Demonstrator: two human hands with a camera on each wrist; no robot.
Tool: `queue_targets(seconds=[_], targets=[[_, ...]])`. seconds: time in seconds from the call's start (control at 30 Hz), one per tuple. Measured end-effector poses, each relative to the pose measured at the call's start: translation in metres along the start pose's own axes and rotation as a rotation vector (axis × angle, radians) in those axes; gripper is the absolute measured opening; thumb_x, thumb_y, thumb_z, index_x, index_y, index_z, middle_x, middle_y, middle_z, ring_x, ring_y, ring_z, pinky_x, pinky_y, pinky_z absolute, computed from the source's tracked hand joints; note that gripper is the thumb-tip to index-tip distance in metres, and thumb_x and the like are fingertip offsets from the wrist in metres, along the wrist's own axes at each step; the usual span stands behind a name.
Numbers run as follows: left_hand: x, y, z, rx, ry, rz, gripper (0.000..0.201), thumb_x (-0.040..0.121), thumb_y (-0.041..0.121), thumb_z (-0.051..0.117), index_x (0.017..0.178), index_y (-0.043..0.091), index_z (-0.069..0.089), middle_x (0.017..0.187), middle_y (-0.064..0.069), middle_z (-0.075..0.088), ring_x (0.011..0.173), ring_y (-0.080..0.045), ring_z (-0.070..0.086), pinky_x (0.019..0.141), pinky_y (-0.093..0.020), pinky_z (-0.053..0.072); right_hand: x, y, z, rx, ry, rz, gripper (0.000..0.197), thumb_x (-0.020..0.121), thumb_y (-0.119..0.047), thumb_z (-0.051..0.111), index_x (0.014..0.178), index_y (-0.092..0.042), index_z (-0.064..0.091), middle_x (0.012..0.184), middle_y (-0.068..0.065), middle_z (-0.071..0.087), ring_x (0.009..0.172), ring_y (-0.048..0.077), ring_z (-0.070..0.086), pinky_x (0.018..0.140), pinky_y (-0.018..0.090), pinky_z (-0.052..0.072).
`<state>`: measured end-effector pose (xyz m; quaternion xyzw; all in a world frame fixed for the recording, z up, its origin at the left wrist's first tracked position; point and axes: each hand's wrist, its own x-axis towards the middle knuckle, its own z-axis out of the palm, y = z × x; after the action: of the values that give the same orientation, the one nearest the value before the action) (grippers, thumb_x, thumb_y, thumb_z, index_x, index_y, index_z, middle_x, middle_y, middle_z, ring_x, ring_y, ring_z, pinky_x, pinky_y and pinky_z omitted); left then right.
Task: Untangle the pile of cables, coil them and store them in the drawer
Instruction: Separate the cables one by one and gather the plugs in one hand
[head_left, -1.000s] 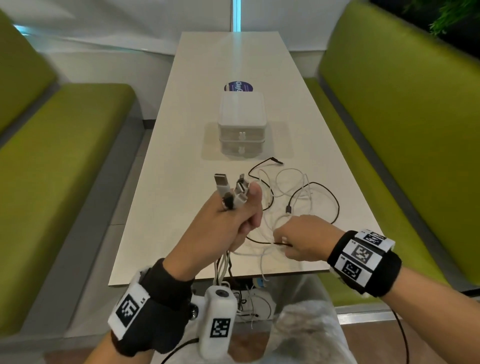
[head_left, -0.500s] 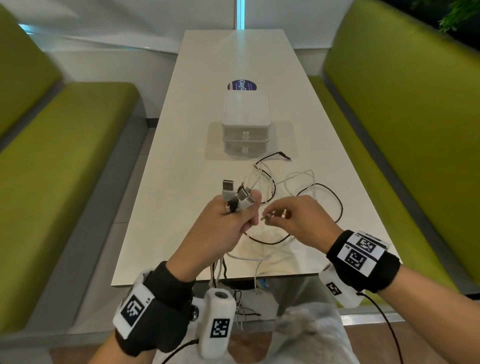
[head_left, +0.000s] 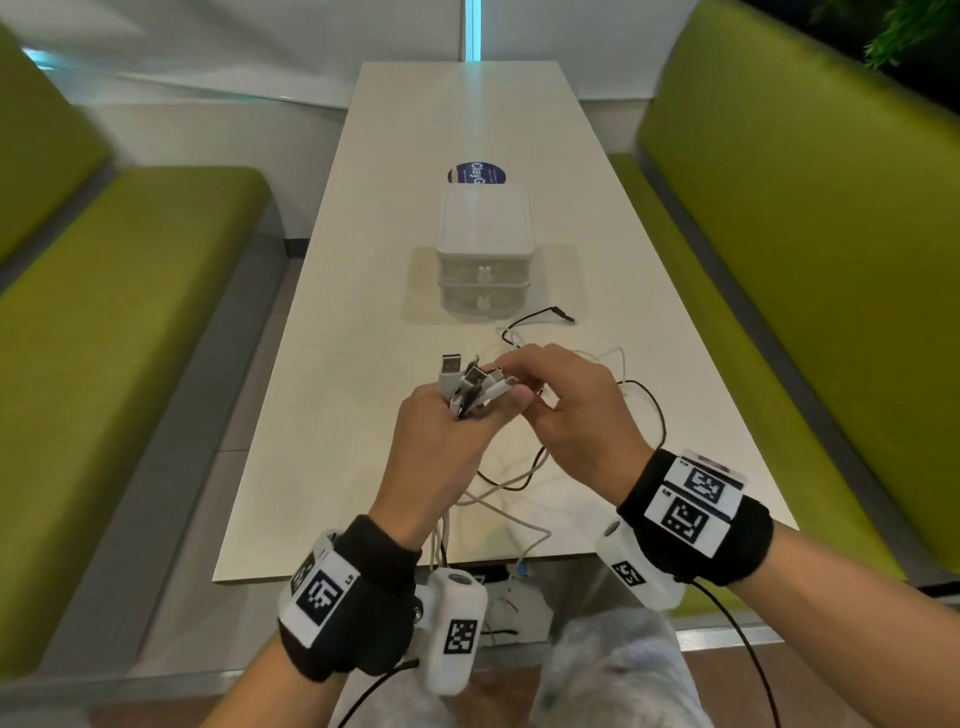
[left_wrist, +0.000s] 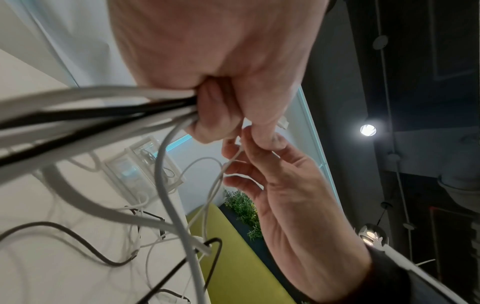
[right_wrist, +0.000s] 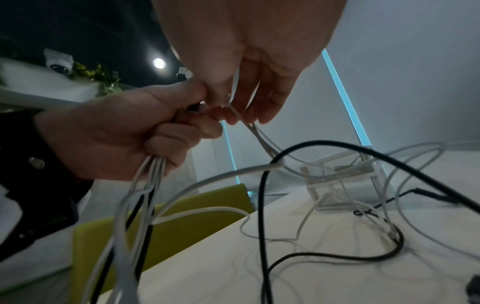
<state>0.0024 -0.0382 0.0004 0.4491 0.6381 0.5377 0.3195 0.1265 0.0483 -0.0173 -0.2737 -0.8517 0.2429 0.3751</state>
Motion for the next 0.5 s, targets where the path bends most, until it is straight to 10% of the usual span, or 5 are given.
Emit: queue_targets(seconds=[0.23, 0.4, 0.5], targets=[[0.001, -0.007, 0.0, -0.016, 0.08, 0.061, 0.018, 0.085, 0.034, 0.073, 0.079, 0.017, 0.075, 0.072, -0.012, 0.07, 0.075, -0.035, 0.064, 0.07, -0.048, 0.051, -0.001, -0.008, 0.0, 0.109, -0.115, 0.15, 0.055, 0.084, -0.009, 0.073, 0.111, -0.041, 0.038, 0.084, -0.02, 0.057, 0.093, 0.003, 0.058, 0.078, 0.007, 0.041], [0.001, -0.01, -0.002, -0.1, 0.233, 0.097, 0.016, 0.092, 0.012, 0.064, 0.085, 0.021, 0.074, 0.081, 0.005, 0.072, 0.08, -0.012, 0.066, 0.076, -0.021, 0.047, 0.0, -0.001, 0.004, -0.008, -0.168, 0.147, 0.018, 0.094, -0.032, 0.06, 0.11, -0.028, 0.051, 0.078, -0.012, 0.065, 0.077, 0.007, 0.06, 0.071, 0.023, 0.046], [0.003, -0.013, -0.002, -0.145, 0.261, 0.135, 0.034, 0.096, 0.003, 0.052, 0.08, 0.029, 0.067, 0.086, 0.004, 0.066, 0.078, -0.009, 0.059, 0.078, -0.026, 0.044, -0.004, 0.006, 0.007, -0.135, -0.191, 0.016, 0.024, 0.099, -0.036, 0.045, 0.095, -0.019, 0.061, 0.069, -0.009, 0.063, 0.067, 0.01, 0.051, 0.062, 0.029, 0.041]])
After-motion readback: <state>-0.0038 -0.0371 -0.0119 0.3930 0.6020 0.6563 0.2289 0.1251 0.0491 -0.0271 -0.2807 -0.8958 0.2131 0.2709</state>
